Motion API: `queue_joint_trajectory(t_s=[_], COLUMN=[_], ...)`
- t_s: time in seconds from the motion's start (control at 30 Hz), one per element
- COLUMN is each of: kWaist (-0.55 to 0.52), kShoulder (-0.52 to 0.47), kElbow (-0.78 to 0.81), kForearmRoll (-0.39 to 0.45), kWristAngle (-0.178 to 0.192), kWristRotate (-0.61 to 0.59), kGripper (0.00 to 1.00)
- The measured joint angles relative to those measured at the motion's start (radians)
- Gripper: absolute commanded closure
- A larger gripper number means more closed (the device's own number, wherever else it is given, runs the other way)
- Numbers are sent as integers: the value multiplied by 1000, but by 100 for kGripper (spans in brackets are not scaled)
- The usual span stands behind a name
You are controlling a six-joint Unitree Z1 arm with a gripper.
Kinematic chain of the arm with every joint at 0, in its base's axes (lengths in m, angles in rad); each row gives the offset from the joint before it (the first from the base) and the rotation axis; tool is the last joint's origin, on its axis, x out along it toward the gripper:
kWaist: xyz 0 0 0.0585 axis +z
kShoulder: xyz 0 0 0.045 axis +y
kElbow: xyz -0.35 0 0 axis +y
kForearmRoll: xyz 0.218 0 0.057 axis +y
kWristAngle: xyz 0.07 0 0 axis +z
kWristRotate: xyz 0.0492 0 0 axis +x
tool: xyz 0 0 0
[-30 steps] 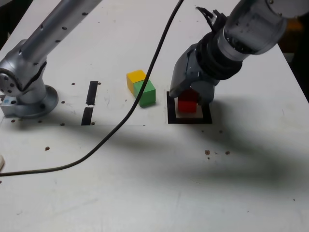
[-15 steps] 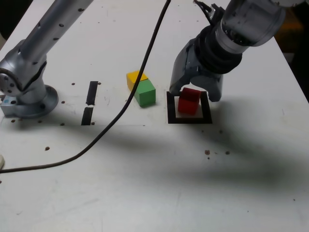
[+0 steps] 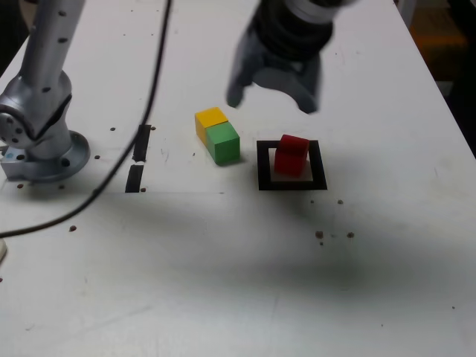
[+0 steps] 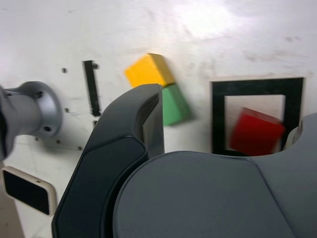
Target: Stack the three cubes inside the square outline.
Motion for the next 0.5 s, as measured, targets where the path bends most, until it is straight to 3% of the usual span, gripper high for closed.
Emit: queue_joint_trajectory(t_s=[0.2, 0.33, 0.5], kWaist=[53, 80, 80], kShoulder=[-126, -200, -337], kElbow=[164, 258, 395], kForearmRoll=[-3, -10, -92], kWristAngle=[-11, 15, 20], kWristRotate=[-32, -82, -213], kGripper=[1, 1, 4])
